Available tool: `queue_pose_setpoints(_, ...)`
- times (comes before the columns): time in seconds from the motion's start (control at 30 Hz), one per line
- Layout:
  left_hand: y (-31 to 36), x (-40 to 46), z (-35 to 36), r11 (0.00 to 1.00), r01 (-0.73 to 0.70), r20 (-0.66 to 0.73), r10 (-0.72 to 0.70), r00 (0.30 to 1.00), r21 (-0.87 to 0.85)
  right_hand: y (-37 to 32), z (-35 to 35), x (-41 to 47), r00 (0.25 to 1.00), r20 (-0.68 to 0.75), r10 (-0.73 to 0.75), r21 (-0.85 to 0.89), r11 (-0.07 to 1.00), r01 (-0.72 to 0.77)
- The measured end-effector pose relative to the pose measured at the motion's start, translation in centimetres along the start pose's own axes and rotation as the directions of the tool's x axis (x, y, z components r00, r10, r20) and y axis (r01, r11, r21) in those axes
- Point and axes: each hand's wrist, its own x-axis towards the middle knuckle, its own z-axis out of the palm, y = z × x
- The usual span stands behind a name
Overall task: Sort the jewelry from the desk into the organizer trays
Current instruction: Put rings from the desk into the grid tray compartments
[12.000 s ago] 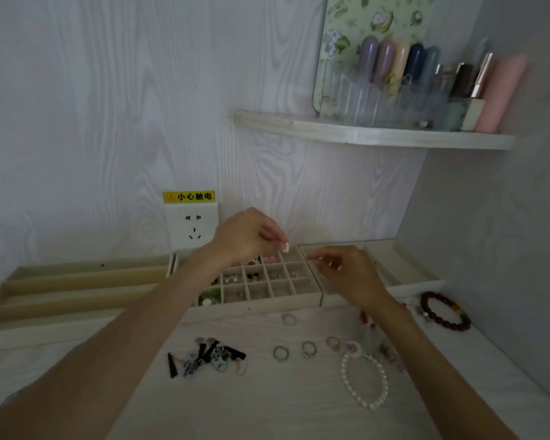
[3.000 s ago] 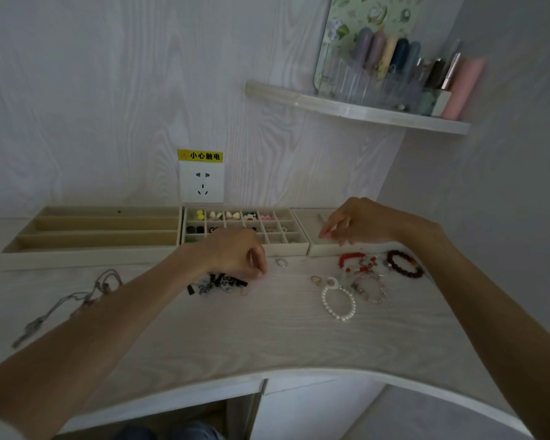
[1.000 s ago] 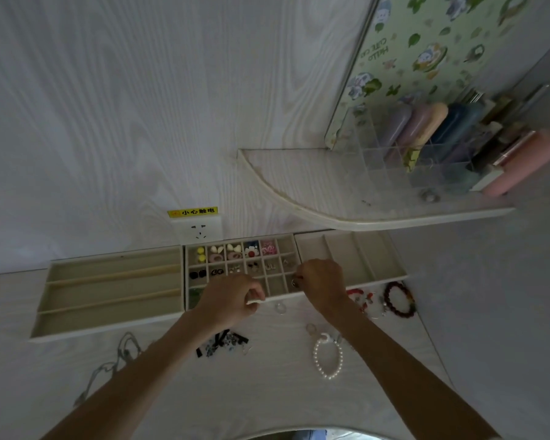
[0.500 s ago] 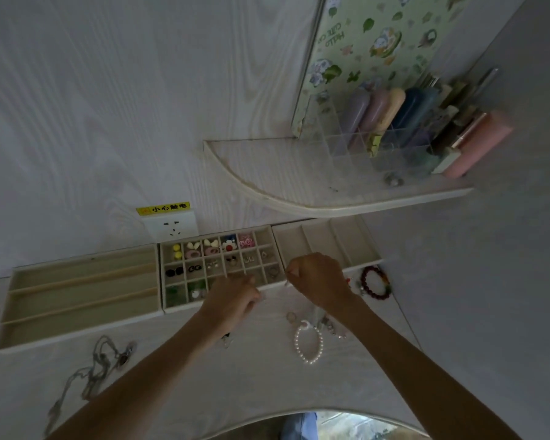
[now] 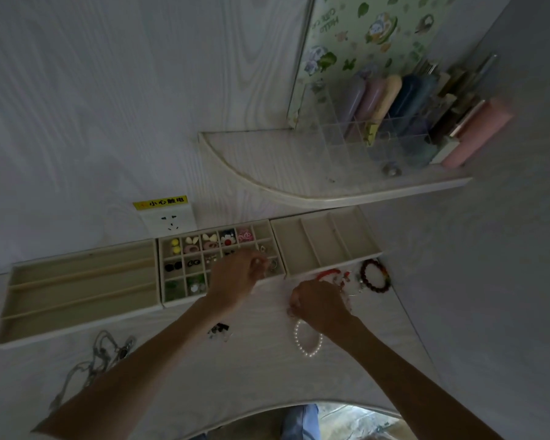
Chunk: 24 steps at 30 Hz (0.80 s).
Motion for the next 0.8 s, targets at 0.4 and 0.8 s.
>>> queue_pose_setpoints(0.4, 0.5, 2.6, 2.2, 0.979, 0.163, 0.187, -0.183, 0.965, 0.122, -0.6, 1.0, -0.6, 1.000, 0.015, 0.014, -0.186, 0.983, -0.011)
queue_pose_setpoints(0.8, 0.2, 2.3, -0.2, 0.996, 0.088, 0.160, -0.087, 0.983, 0.006, 1.4, -1.5, 0.1, 0.970, -0.211, 0.122, 0.259, 0.964, -0.065)
